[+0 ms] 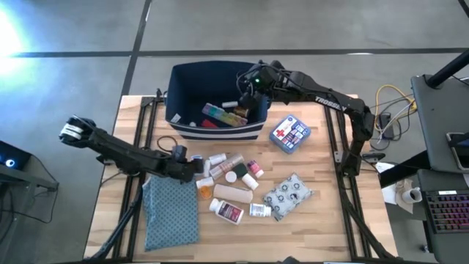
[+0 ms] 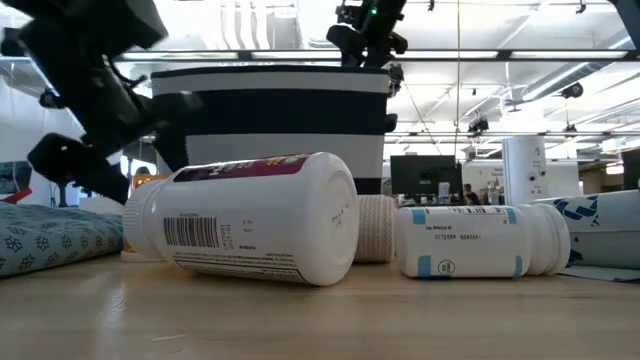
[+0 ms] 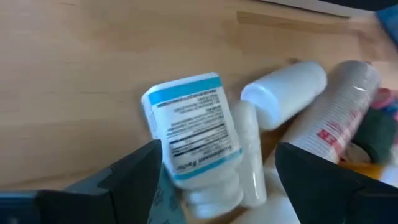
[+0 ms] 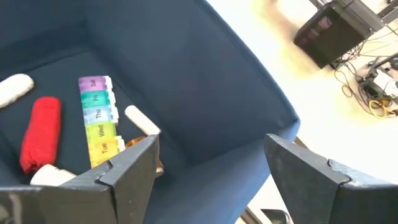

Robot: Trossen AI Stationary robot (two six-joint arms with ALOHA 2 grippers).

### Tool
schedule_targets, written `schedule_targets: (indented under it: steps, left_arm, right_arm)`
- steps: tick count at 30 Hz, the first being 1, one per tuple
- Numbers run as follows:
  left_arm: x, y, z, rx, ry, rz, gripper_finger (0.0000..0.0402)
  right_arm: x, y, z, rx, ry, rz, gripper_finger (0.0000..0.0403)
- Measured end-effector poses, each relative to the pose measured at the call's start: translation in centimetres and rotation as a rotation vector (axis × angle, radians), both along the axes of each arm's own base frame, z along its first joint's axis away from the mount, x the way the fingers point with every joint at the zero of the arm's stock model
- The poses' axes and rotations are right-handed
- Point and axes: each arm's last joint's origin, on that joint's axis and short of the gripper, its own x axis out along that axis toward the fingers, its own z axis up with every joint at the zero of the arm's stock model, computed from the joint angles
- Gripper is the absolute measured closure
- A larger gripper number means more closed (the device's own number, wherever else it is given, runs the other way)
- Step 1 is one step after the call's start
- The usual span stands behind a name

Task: Pick & place medical supplies in basket/bin
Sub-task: Put the medium white pill bottle into the blue bin

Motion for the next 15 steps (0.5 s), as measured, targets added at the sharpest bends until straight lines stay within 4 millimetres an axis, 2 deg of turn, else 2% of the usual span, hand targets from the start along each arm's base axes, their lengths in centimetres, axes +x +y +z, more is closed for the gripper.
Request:
schedule_targets:
  steps: [6, 10, 15]
  left_arm:
    - [2.2, 0.1, -0.9, 0.012, 0.077, 0.026, 0.0107]
    - [2.8, 0.0, -1.4, 0.011, 0.149, 0.023, 0.0107]
    - [2.3, 0.1, -1.7, 0.025, 0.227, 0.022, 0.0107]
  right_arm:
    - [-0.4, -0.4, 0.1, 0.003, 0.008, -0.012, 0.0119]
    - [-0.5, -0.4, 0.0, 0.009, 0.023, -0.013, 0.0119]
    - [-0.6, -0.4, -0.1, 0.008, 0.038, -0.007, 0.0119]
